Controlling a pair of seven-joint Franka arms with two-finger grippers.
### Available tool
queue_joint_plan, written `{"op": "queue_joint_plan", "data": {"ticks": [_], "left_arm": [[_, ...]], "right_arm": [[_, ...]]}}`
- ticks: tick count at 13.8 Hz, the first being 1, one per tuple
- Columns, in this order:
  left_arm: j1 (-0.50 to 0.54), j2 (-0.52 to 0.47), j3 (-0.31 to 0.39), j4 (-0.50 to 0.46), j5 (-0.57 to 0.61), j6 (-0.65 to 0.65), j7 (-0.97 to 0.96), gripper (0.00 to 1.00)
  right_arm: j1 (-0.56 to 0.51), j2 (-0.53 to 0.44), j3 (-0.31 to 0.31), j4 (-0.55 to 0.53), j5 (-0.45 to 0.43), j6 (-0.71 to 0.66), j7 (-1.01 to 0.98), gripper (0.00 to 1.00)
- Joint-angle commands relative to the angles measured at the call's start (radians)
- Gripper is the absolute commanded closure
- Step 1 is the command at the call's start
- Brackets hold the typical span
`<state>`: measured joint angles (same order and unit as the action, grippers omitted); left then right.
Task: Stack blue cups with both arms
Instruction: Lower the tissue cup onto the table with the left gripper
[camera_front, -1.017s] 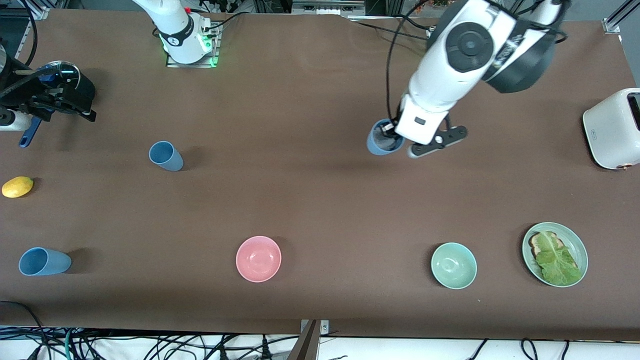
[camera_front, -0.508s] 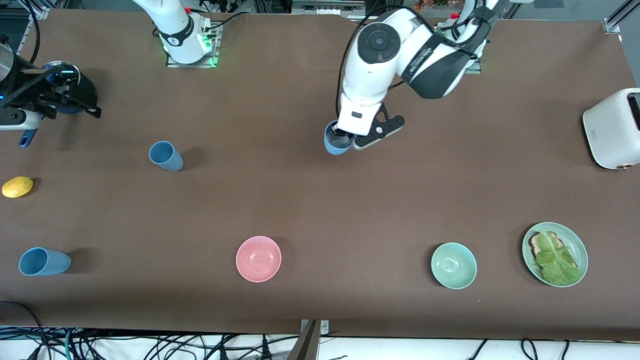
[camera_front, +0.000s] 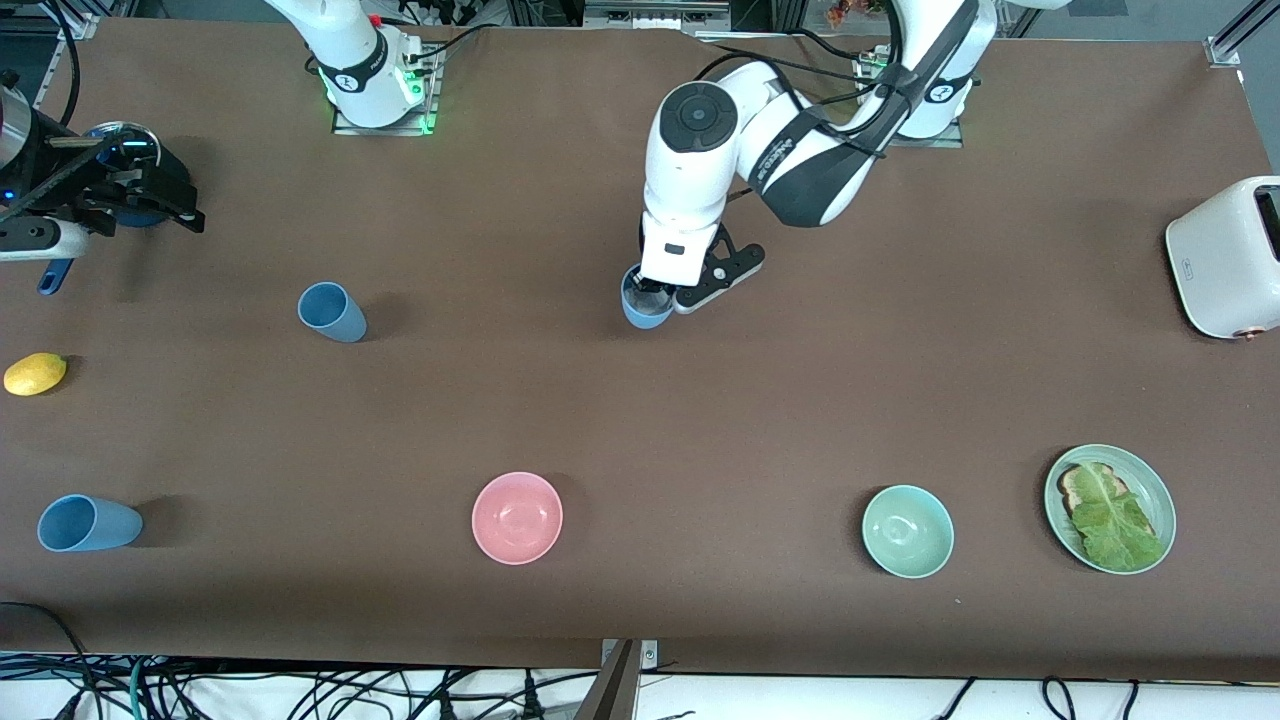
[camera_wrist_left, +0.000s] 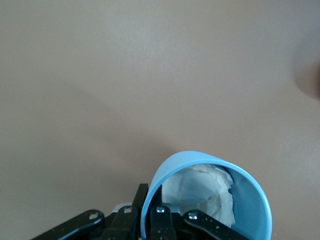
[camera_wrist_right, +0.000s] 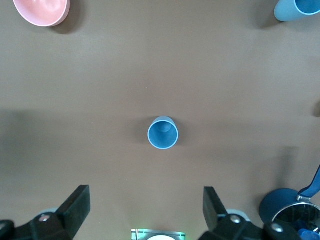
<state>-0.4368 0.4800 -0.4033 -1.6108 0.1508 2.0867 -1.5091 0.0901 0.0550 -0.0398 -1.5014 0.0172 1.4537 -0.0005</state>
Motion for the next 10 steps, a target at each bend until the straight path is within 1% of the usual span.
{"op": "queue_joint_plan", "data": {"ticks": [1, 4, 10], "left_arm": [[-0.033, 0.049, 0.015, 0.031, 0.041, 0.039, -0.065, 1.00], [-0.034, 0.095, 0.011, 0.029, 0.133, 0.070, -0.131, 1.00], [-0.033, 0.164, 0.015, 0.019, 0.150, 0.165, -0.161, 1.00]], "right_arm": [[0.000, 0.012, -0.003, -0.009, 0.004, 0.008, -0.022, 0.00], [-0.001, 0.011, -0.006, -0.040, 0.006, 0.039, -0.058, 0.00], [-0.001, 0.012, -0.008, -0.045, 0.009, 0.037, -0.061, 0.00]]}}
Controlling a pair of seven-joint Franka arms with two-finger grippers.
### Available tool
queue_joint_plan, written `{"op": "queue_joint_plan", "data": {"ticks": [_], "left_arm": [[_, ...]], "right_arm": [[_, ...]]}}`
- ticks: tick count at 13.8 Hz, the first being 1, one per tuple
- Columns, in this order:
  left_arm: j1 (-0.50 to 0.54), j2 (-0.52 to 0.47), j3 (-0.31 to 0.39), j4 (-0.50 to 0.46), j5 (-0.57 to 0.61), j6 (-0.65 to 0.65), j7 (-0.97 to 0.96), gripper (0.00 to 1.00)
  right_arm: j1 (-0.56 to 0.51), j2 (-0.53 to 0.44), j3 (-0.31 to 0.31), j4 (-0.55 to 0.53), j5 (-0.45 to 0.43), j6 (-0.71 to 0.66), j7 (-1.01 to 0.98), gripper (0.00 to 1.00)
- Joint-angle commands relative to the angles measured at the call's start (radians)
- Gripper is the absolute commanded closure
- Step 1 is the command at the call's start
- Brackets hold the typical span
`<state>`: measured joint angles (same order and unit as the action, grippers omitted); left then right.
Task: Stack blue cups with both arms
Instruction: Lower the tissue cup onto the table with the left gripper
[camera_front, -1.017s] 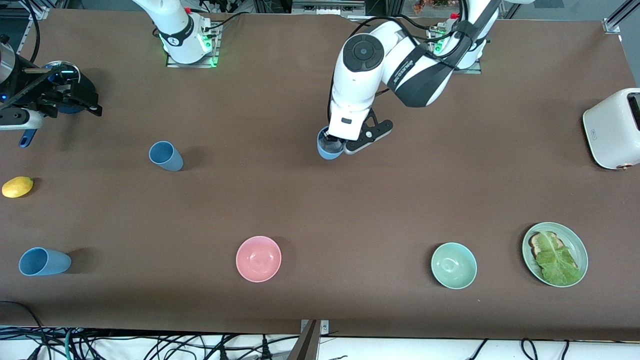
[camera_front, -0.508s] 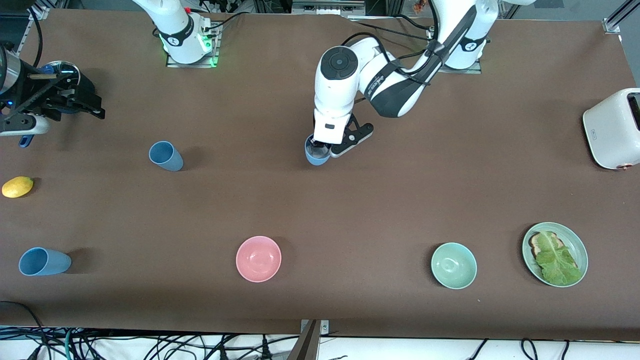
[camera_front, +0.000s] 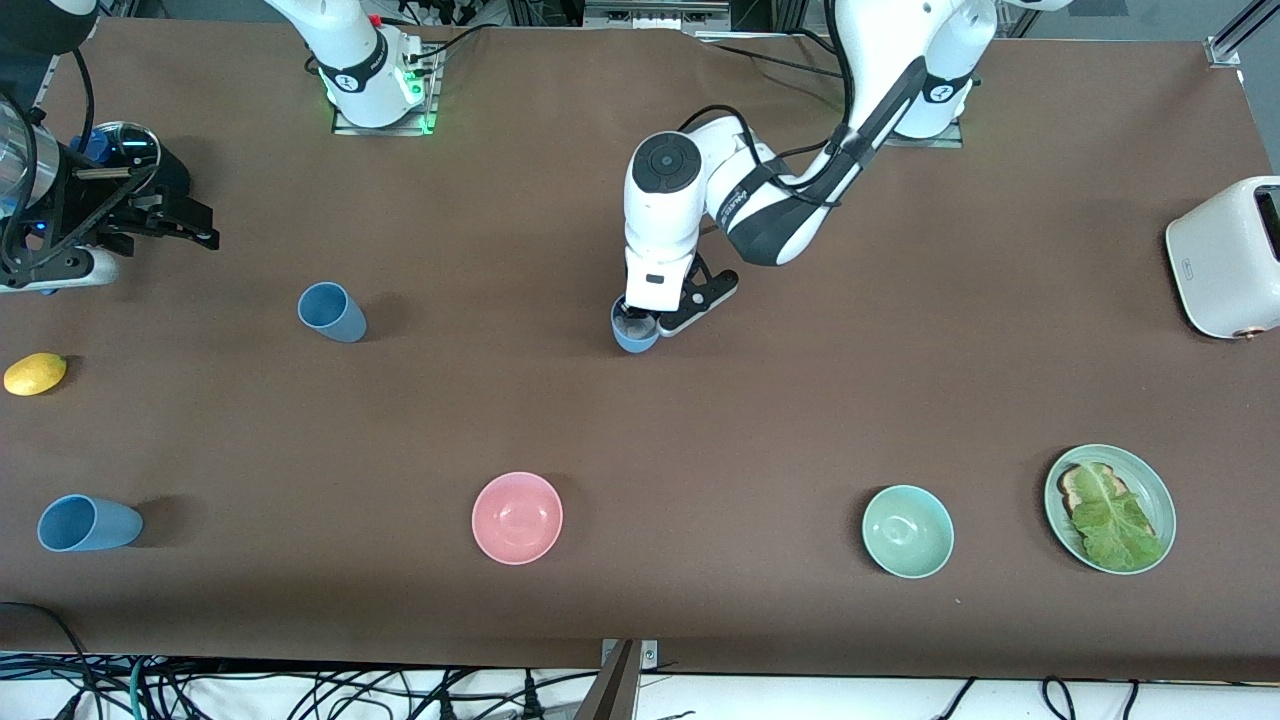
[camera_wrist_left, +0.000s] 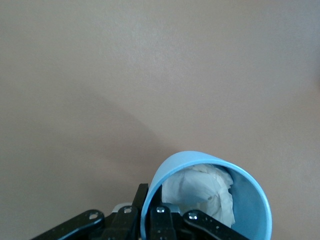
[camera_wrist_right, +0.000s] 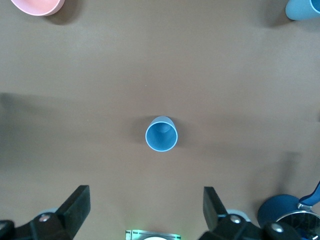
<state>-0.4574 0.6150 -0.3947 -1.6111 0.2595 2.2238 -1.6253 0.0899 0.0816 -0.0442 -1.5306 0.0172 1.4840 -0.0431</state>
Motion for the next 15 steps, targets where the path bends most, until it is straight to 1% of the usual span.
{"op": "queue_joint_plan", "data": {"ticks": [1, 4, 6, 9, 12, 15], "left_arm": [[-0.013, 0.040, 0.007, 0.019, 0.072, 0.037, -0.062, 1.00], [-0.020, 0.078, 0.005, 0.019, 0.139, 0.068, -0.122, 1.00], [-0.021, 0.091, 0.005, 0.019, 0.141, 0.082, -0.127, 1.00], [-0.032, 0.103, 0.005, 0.019, 0.141, 0.086, -0.140, 1.00], [-0.035, 0.103, 0.005, 0.020, 0.141, 0.086, -0.140, 1.00], [-0.035, 0.103, 0.007, 0.020, 0.141, 0.086, -0.140, 0.99]], "right_arm": [[-0.001, -0.017, -0.003, -0.029, 0.009, 0.007, -0.026, 0.00], [-0.001, -0.020, -0.003, -0.037, -0.002, 0.015, -0.032, 0.00], [-0.001, -0.022, -0.003, -0.046, -0.002, 0.022, -0.053, 0.00], [-0.001, -0.066, -0.003, -0.127, -0.005, 0.079, -0.060, 0.00], [-0.001, -0.091, -0.006, -0.193, -0.006, 0.128, -0.081, 0.00], [-0.001, -0.083, -0.006, -0.206, -0.006, 0.137, -0.081, 0.00]]}}
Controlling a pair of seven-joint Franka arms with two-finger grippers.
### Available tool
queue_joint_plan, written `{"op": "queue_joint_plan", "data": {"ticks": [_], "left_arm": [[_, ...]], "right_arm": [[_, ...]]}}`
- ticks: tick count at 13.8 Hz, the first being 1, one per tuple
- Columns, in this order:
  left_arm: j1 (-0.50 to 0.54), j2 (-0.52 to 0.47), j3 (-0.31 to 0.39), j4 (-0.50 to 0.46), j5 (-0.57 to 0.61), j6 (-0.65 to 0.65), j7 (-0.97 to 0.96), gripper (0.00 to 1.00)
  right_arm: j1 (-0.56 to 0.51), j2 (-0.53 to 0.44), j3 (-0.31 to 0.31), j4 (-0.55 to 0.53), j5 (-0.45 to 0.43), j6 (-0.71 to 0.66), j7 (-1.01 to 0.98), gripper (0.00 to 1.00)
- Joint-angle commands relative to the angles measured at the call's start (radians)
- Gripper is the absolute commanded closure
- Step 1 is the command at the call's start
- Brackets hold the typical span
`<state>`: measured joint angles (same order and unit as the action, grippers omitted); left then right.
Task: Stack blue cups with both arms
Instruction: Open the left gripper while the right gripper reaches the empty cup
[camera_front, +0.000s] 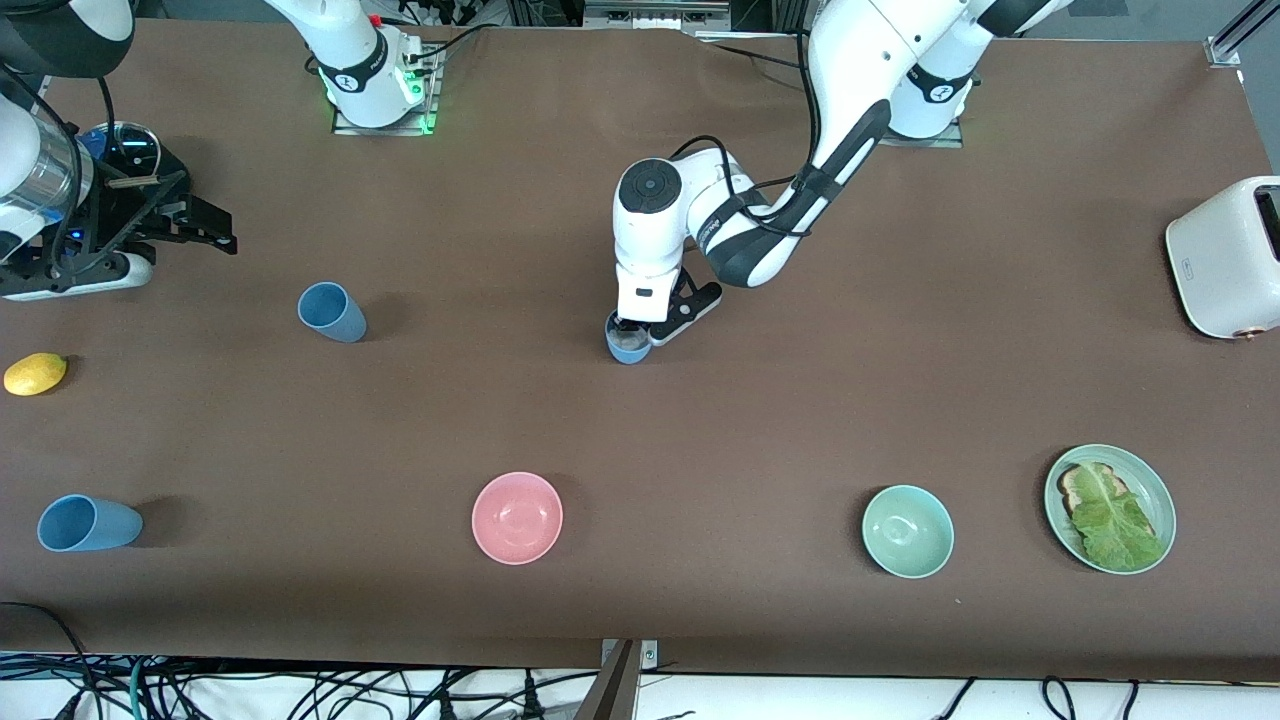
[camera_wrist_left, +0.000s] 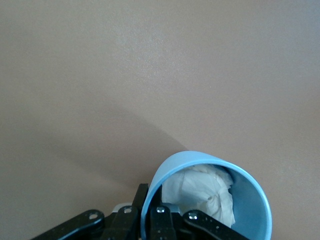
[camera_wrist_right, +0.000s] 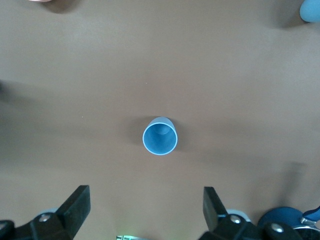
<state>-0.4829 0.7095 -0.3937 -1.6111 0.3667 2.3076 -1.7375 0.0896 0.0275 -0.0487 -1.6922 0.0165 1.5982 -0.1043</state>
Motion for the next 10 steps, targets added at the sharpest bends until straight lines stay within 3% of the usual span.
{"op": "queue_joint_plan", "data": {"ticks": [1, 2, 5, 7, 10], "left_arm": [[-0.010, 0.008, 0.006, 0.020, 0.034, 0.003, -0.028, 0.88], [-0.010, 0.008, 0.007, 0.020, 0.034, 0.003, -0.028, 0.77], [-0.010, 0.013, 0.007, 0.020, 0.035, 0.003, -0.027, 0.66], [-0.010, 0.011, 0.009, 0.022, 0.035, 0.003, -0.027, 0.49], [-0.007, 0.004, 0.007, 0.022, 0.040, 0.003, -0.010, 0.35]], "right_arm": [[-0.001, -0.031, -0.002, -0.066, -0.006, 0.041, -0.018, 0.00], [-0.001, -0.031, -0.002, -0.087, -0.006, 0.061, -0.018, 0.00], [-0.002, -0.023, -0.003, -0.148, -0.007, 0.115, -0.018, 0.00], [-0.004, -0.020, -0.007, -0.219, -0.023, 0.181, -0.018, 0.00], [-0.005, 0.008, -0.028, -0.268, -0.040, 0.256, -0.020, 0.00]]}}
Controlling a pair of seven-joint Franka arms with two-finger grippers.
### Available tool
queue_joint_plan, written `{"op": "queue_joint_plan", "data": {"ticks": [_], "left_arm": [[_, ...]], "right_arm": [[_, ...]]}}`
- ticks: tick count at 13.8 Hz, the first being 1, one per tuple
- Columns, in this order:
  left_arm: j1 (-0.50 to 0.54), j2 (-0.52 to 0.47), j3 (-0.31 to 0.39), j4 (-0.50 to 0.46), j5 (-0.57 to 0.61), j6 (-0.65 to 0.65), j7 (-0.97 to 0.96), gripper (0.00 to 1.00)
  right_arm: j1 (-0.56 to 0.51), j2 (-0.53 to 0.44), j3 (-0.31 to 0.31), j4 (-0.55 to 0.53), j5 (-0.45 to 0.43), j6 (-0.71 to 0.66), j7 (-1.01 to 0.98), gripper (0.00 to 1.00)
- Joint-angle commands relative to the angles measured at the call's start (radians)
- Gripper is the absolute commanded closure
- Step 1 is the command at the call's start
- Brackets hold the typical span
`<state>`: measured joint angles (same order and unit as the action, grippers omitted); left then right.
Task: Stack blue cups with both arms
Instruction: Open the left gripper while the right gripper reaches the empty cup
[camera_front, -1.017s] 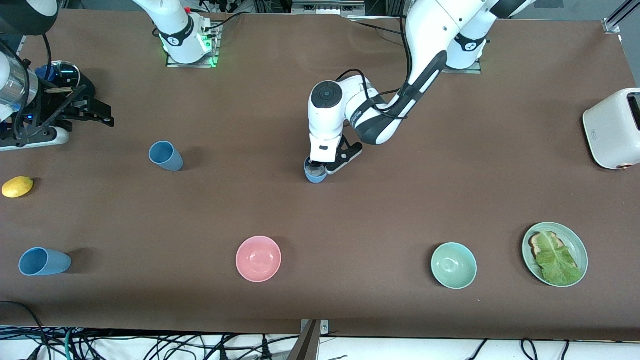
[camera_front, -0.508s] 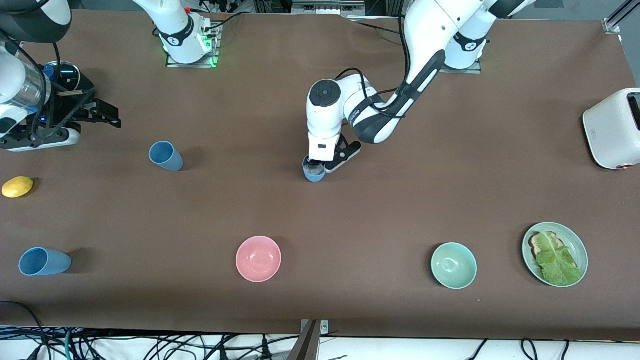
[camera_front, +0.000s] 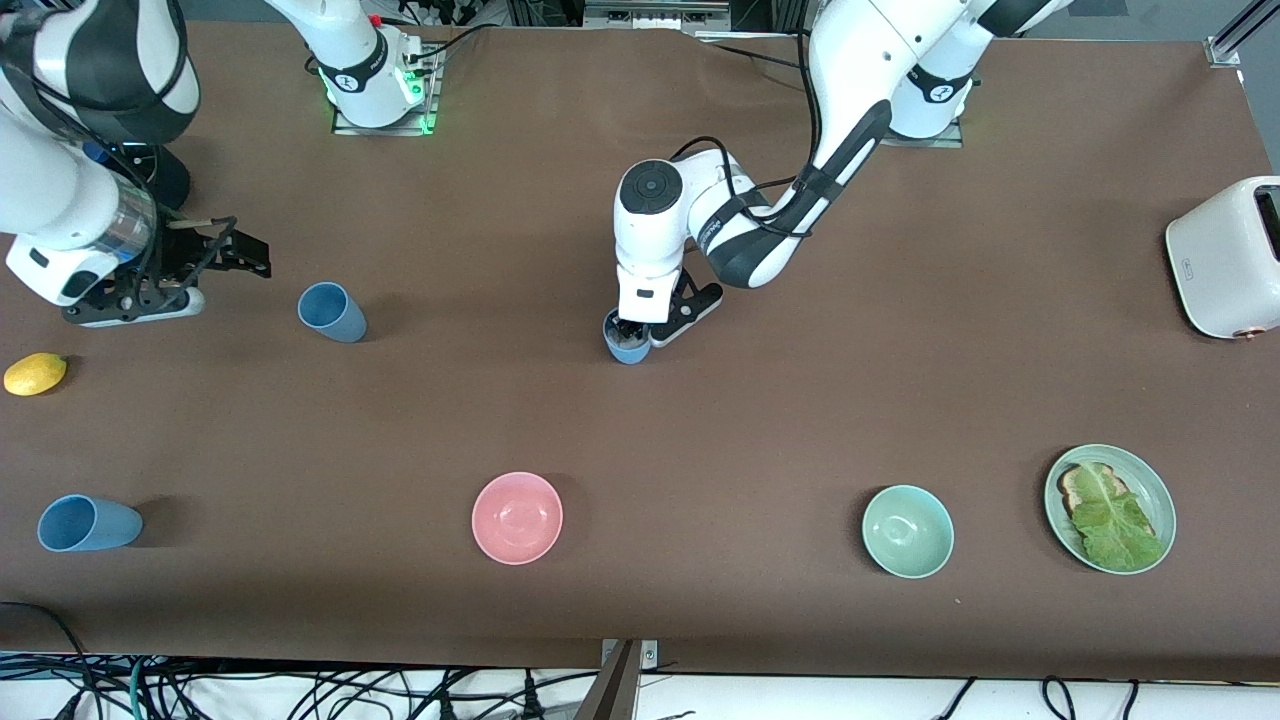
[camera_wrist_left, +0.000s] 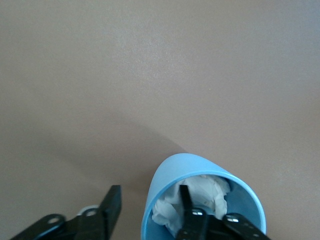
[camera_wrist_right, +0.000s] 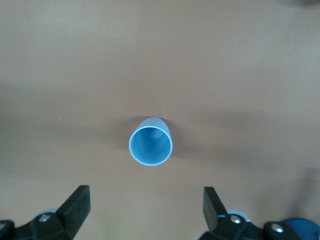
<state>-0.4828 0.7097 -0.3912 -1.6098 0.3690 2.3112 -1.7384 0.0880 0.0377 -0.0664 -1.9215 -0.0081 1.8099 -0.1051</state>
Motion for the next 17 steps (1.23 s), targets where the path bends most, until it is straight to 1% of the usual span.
{"op": "queue_joint_plan", "data": {"ticks": [1, 4, 8, 11, 13, 17], "left_arm": [[-0.005, 0.001, 0.005, 0.019, 0.054, -0.003, -0.003, 0.31], [0.000, -0.031, 0.002, 0.017, 0.054, -0.016, 0.043, 0.22], [0.004, -0.081, -0.001, -0.002, 0.054, -0.019, 0.094, 0.05], [0.009, -0.127, -0.003, -0.001, 0.038, -0.079, 0.164, 0.02], [0.027, -0.166, -0.009, -0.001, 0.025, -0.134, 0.233, 0.01], [0.064, -0.289, -0.006, 0.022, -0.122, -0.283, 0.465, 0.00]], "right_arm": [[-0.004, 0.010, -0.022, -0.048, -0.015, 0.055, -0.018, 0.00], [-0.004, 0.013, -0.052, -0.123, -0.015, 0.121, -0.019, 0.00], [-0.004, 0.016, -0.067, -0.212, -0.015, 0.213, -0.019, 0.00], [-0.005, 0.039, -0.073, -0.303, -0.015, 0.345, -0.019, 0.00], [-0.005, 0.065, -0.078, -0.306, -0.013, 0.371, -0.019, 0.00], [-0.005, 0.120, -0.078, -0.306, -0.012, 0.428, -0.015, 0.00]]}}
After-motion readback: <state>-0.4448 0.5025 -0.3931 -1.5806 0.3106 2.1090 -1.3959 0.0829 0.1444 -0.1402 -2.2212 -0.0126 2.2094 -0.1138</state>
